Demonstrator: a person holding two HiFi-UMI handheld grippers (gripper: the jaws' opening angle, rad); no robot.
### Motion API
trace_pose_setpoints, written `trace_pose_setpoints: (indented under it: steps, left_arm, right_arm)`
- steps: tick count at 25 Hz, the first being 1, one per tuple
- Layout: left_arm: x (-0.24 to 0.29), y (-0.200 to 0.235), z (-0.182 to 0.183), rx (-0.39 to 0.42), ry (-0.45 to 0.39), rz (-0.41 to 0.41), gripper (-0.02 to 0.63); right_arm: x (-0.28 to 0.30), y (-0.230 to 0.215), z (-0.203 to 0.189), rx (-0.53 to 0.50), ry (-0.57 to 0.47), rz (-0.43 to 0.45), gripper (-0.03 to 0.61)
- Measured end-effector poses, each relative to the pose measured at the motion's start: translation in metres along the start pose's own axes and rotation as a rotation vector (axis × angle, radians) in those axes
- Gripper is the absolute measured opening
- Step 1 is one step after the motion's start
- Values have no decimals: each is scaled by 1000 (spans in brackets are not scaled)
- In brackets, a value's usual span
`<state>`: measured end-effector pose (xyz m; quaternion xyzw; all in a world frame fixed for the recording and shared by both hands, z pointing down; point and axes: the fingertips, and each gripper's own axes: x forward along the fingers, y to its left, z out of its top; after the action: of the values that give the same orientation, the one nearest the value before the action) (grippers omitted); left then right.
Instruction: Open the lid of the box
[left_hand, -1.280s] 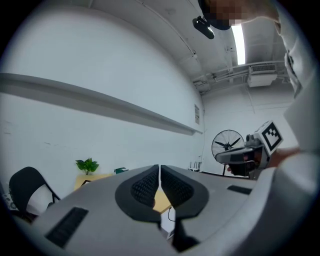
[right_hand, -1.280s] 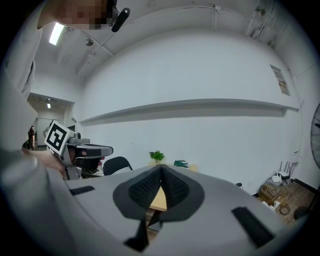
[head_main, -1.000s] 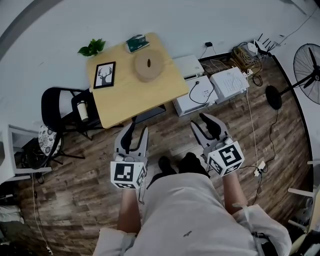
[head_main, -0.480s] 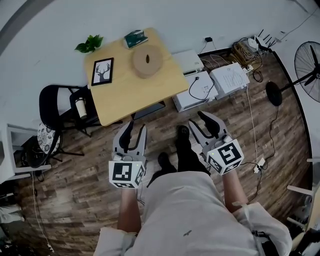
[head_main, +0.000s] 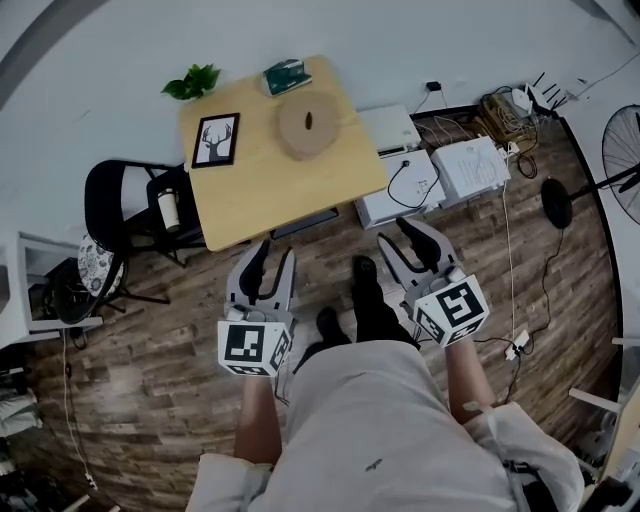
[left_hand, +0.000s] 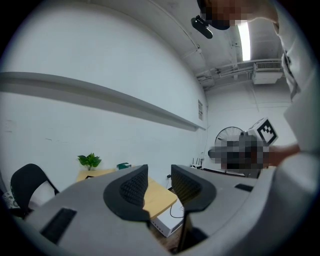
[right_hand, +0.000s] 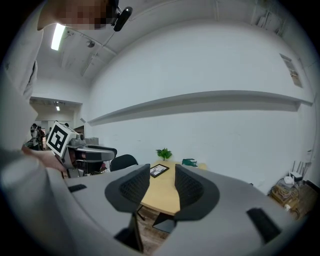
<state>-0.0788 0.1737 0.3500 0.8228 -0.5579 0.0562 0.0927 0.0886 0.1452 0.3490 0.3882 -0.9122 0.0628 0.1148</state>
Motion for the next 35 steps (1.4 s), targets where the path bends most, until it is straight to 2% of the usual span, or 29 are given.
trace_pose_setpoints:
  steps: [20, 29, 35]
  left_arm:
    - [91, 37, 24, 0, 15, 66, 140]
    - [148, 24, 39, -11, 21, 87, 140]
    - [176, 21, 46, -21, 19, 144, 140]
  right_arm:
    - [91, -67, 19, -6, 24, 105, 140]
    - [114, -118, 29, -12, 30, 169, 140]
    - [135, -143, 34, -30, 27, 246, 140]
